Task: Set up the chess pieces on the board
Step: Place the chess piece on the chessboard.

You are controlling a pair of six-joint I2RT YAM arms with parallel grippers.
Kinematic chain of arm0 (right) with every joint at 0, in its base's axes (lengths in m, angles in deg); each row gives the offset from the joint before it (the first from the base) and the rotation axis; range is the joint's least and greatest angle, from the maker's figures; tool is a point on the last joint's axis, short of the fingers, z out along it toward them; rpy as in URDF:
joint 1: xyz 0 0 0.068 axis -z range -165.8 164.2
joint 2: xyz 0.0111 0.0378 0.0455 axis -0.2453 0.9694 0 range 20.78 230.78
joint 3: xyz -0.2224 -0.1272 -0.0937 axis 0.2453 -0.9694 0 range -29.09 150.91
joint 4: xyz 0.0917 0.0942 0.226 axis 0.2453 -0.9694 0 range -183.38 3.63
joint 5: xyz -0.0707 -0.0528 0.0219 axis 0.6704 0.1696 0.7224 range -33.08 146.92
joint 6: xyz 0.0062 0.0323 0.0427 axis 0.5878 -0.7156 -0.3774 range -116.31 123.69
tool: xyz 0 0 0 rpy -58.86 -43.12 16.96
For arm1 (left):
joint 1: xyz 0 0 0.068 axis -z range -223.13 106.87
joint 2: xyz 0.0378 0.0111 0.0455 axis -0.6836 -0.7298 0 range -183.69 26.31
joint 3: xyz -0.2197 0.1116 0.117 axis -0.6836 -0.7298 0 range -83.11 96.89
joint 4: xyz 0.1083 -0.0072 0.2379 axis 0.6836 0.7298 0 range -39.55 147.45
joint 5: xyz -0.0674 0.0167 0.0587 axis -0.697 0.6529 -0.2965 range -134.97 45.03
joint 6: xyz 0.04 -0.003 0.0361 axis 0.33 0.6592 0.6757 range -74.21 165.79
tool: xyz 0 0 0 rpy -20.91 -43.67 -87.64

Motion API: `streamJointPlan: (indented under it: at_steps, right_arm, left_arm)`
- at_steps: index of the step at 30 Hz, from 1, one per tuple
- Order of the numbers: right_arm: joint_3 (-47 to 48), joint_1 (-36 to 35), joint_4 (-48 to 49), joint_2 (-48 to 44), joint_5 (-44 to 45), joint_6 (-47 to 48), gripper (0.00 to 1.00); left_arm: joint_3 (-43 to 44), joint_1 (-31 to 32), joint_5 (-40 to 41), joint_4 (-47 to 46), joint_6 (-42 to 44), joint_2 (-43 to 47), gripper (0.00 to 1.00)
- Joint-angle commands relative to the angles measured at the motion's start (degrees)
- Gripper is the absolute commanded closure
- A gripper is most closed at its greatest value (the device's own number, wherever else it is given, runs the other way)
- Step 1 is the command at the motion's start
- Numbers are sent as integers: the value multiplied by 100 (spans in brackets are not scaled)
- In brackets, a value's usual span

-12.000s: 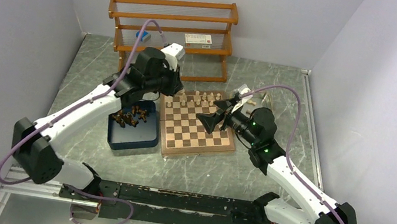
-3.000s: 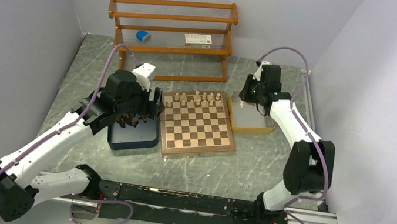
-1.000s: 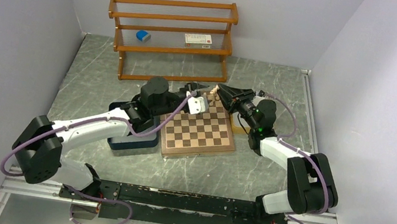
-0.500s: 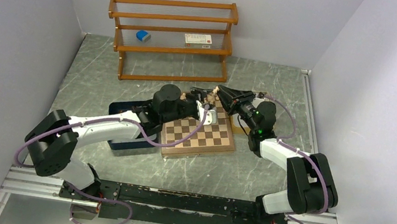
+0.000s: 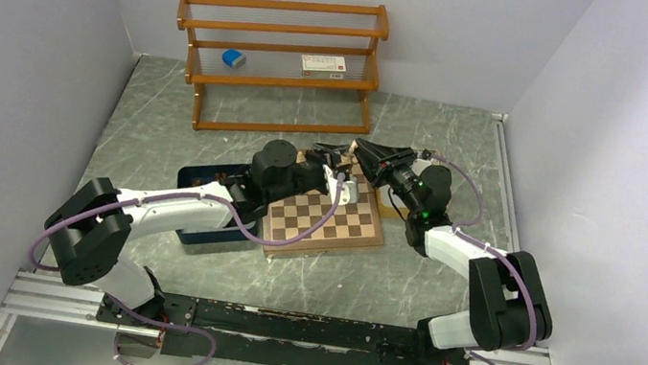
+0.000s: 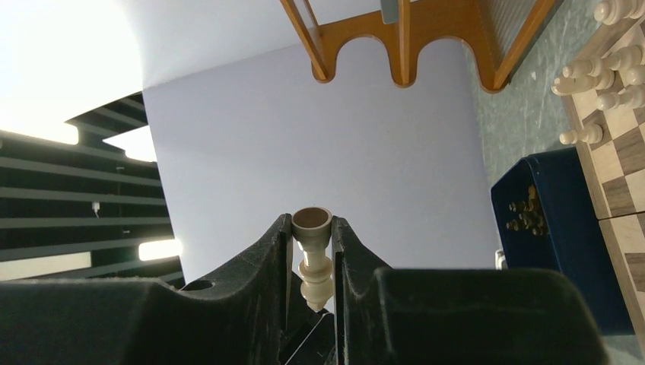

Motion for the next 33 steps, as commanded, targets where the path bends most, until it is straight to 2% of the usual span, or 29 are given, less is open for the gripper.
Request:
streamJointPlan:
  at_steps: [1, 6, 9, 12, 19, 24, 29, 33]
  right_arm:
    - [-35, -21, 102, -130, -56, -53, 83]
    - [-58, -19, 117, -150, -106, -73, 82]
    - [-113, -26, 130, -214, -90, -86, 82]
    - [-112, -26, 60, -248, -107, -5, 81]
    - [-133, -18, -581, -611, -19, 801, 56]
    - [-135, 28, -1555, -1138, 225, 1765, 40]
    - [-228, 99, -2386, -1813, 652, 2745, 34]
    - [-189, 106, -2818, -2229, 875, 3598, 25]
  left_arm:
    - [84, 50, -16, -325, 116, 13, 54]
    - [92, 50, -33, -321, 184, -28, 60]
    - [172, 50, -47, -234, 200, -61, 75]
    - [145, 49, -47, -311, 137, 26, 83]
    - [407, 46, 209, 272, -394, 176, 90]
    - [775, -15, 443, 1041, -970, 246, 92]
    - [1369, -429, 50, 2159, -2061, 229, 94]
    - [1696, -854, -471, 2601, -2927, 179, 95]
